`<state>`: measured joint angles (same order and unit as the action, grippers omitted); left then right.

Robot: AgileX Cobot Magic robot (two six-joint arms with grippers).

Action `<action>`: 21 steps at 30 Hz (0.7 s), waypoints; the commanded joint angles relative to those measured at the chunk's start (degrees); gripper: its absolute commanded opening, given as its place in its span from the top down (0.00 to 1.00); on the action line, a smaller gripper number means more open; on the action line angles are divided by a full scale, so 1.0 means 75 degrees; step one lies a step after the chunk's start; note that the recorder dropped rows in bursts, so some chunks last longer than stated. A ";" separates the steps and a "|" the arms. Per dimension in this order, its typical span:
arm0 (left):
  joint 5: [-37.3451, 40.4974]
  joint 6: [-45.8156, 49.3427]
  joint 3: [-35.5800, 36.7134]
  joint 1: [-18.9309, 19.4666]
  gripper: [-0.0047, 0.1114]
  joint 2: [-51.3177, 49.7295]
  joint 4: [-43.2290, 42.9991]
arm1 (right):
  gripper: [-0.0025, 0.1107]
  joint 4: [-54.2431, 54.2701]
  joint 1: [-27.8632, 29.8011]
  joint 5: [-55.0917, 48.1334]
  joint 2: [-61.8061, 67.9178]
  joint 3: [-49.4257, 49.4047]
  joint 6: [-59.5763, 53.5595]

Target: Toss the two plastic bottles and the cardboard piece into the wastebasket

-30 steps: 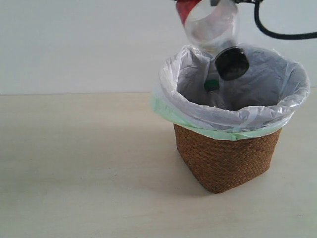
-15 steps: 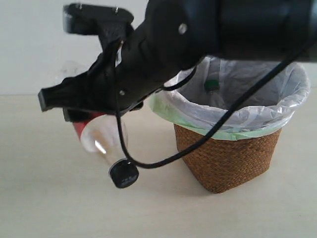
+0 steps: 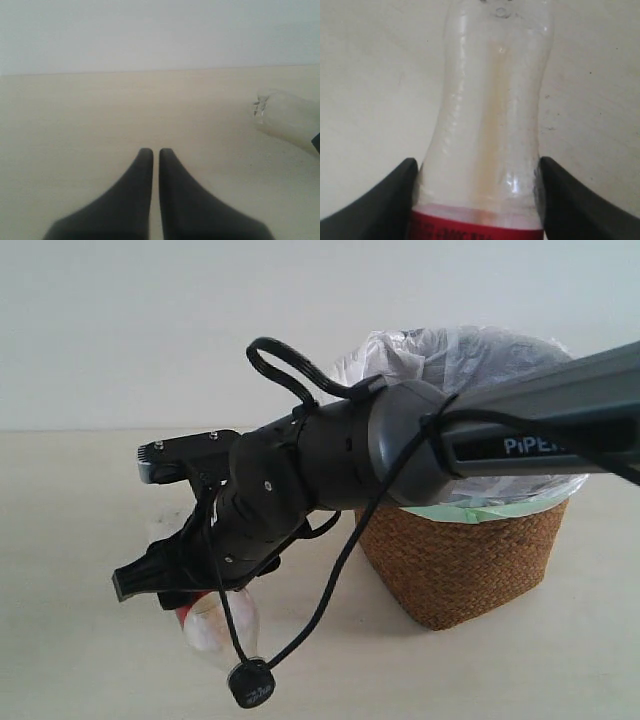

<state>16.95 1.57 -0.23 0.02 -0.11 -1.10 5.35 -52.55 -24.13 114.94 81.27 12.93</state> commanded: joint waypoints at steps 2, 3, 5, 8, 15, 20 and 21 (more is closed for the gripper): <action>-0.0003 0.0022 0.0030 0.0020 0.93 0.0014 -0.0013 | 0.39 -0.0019 -0.0004 0.0189 -0.0074 0.0002 -0.0209; -0.0003 0.0022 0.0030 0.0020 0.93 0.0014 -0.0013 | 0.30 -0.0019 -0.0004 0.0189 -0.0074 0.0002 -0.0209; -0.0003 0.0022 0.0030 0.0020 0.93 0.0014 -0.0013 | 0.26 -0.0019 -0.0004 0.0174 -0.0074 0.0002 -0.0195; -0.0003 0.0022 0.0030 0.0020 0.93 0.0014 -0.0013 | 0.28 -0.0019 -0.0004 0.0164 -0.0074 0.0002 -0.0195; -0.0003 0.0022 0.0030 0.0020 0.93 0.0014 -0.0013 | 0.46 -0.0019 -0.0004 0.0164 -0.0469 0.0002 -0.0370; -0.0003 0.0022 0.0030 0.0020 0.93 0.0014 -0.0013 | 0.86 -0.0100 -0.0004 -0.0002 -0.1400 0.0002 -0.0535; -0.0003 0.0022 0.0030 0.0020 0.93 0.0014 -0.0013 | 0.95 -0.0100 -0.0004 -0.0056 -0.1650 0.0002 -0.0657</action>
<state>16.95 1.57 -0.23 0.02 -0.11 -1.10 5.24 -52.55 -23.87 107.24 81.27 9.79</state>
